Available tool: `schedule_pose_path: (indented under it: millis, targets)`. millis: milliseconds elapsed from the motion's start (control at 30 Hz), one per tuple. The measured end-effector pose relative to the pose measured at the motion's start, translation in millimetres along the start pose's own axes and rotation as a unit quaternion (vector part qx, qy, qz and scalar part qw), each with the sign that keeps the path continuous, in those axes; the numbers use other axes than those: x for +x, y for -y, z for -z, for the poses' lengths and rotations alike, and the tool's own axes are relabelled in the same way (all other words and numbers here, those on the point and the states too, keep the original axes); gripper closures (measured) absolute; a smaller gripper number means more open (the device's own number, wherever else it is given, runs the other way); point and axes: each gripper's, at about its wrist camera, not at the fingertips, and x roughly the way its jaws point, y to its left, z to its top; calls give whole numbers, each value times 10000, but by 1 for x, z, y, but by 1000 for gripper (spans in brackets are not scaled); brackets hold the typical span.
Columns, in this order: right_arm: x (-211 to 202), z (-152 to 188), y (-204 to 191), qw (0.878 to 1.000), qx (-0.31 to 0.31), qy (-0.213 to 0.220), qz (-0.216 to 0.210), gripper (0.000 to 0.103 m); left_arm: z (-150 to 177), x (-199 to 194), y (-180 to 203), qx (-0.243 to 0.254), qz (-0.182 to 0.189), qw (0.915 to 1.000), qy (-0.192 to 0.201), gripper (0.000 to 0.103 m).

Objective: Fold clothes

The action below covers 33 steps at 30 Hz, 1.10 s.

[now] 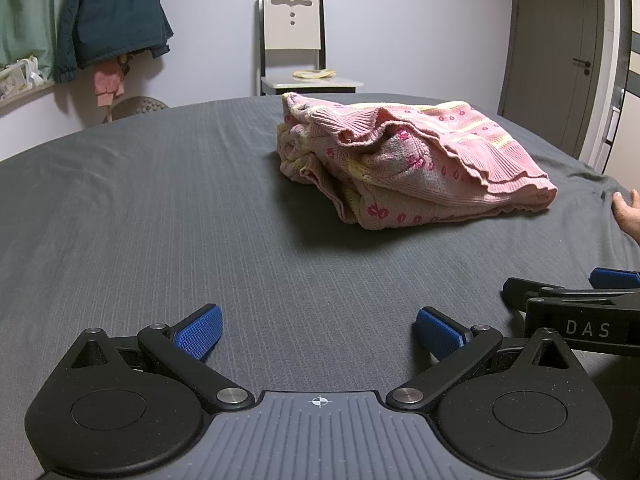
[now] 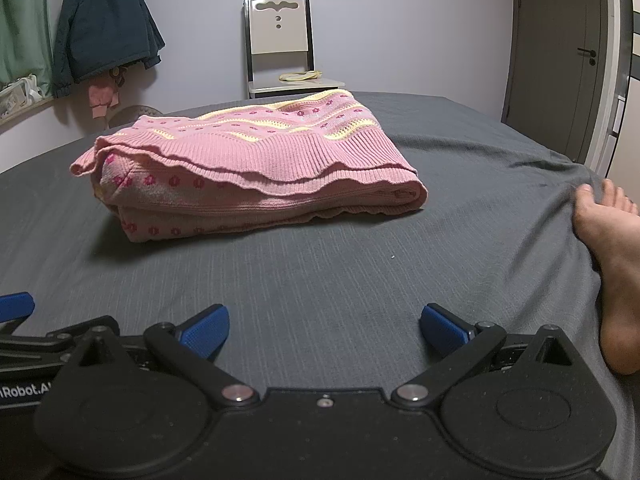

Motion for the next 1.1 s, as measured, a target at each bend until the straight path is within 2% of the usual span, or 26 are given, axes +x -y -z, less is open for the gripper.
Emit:
schedule_pose_path:
  millis: [1100]
  targets:
    - [-3,-5,-3,10000,6,-15,16,0,-1,-2,2,-18,-6,10000,-12,0]
